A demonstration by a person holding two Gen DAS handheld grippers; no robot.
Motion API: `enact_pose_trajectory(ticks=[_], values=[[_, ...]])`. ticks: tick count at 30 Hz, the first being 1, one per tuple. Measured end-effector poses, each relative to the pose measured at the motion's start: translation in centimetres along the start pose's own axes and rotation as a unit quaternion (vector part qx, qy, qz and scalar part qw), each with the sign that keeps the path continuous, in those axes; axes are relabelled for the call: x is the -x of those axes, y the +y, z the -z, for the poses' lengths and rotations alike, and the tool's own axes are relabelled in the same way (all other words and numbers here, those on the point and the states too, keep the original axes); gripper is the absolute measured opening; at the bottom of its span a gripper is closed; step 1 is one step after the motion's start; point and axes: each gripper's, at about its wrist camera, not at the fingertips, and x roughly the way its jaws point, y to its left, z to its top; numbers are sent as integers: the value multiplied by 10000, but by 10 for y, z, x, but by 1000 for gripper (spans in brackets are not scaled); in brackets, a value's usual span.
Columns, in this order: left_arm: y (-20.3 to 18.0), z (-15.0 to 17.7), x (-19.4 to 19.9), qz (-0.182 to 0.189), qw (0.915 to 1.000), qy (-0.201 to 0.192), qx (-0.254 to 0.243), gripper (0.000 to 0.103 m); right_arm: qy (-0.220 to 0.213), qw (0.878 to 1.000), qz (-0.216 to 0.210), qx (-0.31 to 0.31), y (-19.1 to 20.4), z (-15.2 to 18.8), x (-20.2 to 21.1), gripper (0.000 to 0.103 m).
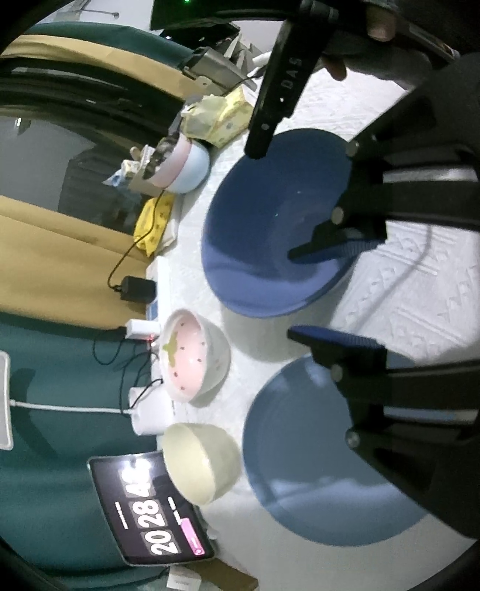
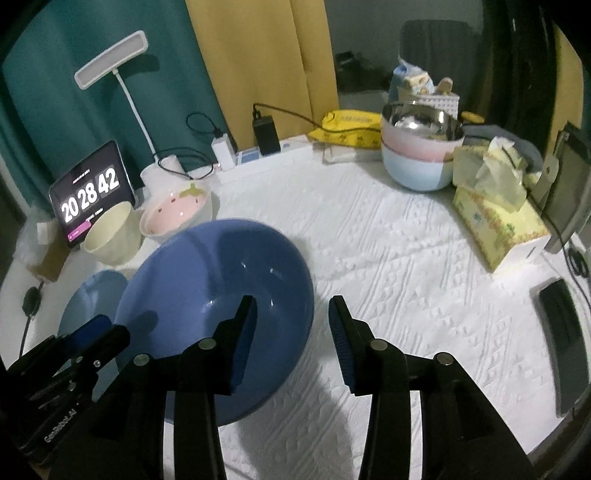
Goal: Organize plates and bowls
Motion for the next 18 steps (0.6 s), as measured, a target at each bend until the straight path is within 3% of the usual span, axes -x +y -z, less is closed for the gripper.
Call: enact_pose_trajectory(ticks=[1,18], values=[[2,-2,2,8,10000,-42,22,45,-33,10000,9,11,1,-2,2,42],[35,-34,24,-106,9982,-506,309,45,-311,9980,-172,531,50,-40,12,42]])
